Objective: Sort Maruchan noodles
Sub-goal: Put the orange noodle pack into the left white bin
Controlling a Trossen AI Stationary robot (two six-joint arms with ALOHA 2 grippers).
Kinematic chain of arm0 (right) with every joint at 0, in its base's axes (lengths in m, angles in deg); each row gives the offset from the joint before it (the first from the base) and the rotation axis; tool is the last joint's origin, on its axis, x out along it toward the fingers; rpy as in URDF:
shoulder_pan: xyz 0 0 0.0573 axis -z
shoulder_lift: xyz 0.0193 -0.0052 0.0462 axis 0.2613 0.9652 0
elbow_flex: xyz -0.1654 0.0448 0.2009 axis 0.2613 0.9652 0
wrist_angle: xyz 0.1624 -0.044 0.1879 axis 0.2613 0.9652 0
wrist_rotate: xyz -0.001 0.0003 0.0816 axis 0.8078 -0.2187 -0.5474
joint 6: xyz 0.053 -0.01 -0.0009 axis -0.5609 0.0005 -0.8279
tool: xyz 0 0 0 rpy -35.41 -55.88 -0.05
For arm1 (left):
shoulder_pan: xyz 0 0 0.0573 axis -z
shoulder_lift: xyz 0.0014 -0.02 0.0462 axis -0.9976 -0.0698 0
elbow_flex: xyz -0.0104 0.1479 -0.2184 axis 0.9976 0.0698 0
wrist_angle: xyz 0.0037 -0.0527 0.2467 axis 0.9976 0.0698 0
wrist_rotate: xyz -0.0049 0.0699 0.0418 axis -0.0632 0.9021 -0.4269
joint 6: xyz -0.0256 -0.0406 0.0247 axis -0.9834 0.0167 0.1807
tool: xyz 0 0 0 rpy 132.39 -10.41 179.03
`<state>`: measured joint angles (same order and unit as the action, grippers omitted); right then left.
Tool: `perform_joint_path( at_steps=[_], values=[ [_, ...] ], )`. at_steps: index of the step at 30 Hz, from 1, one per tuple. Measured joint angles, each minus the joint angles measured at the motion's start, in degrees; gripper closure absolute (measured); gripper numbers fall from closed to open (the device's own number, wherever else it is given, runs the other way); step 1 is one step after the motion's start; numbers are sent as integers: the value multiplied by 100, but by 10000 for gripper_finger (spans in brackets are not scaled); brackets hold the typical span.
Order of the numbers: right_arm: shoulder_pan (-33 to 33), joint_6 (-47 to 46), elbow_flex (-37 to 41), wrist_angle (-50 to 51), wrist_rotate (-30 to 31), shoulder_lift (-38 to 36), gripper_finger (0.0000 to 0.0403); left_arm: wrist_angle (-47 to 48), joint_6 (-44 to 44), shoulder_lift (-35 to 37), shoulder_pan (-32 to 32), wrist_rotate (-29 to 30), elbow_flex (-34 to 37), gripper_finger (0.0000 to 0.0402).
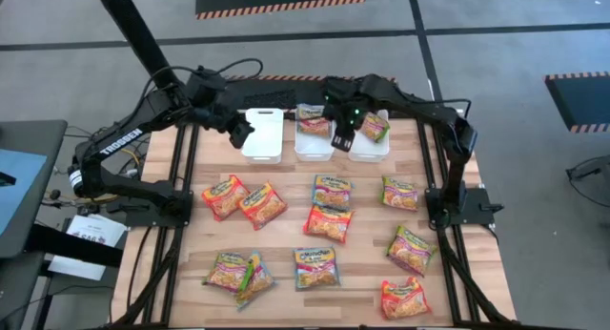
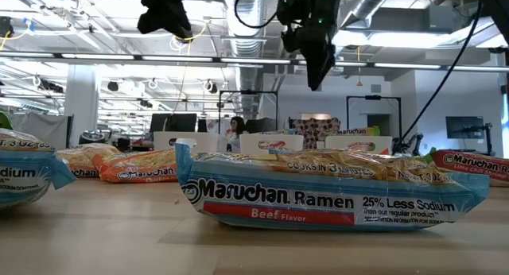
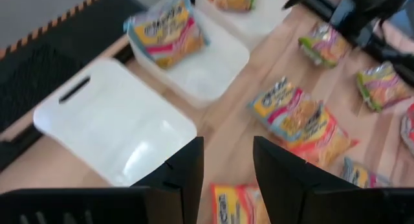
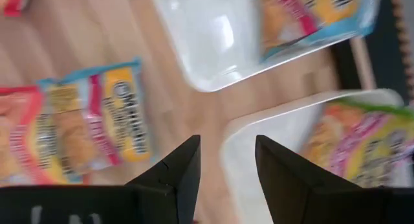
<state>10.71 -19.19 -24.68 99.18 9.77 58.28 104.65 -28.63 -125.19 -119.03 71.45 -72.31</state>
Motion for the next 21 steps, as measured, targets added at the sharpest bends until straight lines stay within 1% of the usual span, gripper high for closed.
perform_joint_path(
  at_steps=[5,9,15,21],
  values=[
    [-448,-710,0,396,-23,1,230,648,242,2,0,-29,0,281],
    [-912,-1286,0,658,-20,1,230,990,437,2,0,-30,0,281],
    [-1684,-2244,0,701,-20,1,230,1183,665,2,0,-33,0,281],
    [-2392,-3228,2,700,-14,1,230,1185,863,2,0,-14,0,281]
  ],
)
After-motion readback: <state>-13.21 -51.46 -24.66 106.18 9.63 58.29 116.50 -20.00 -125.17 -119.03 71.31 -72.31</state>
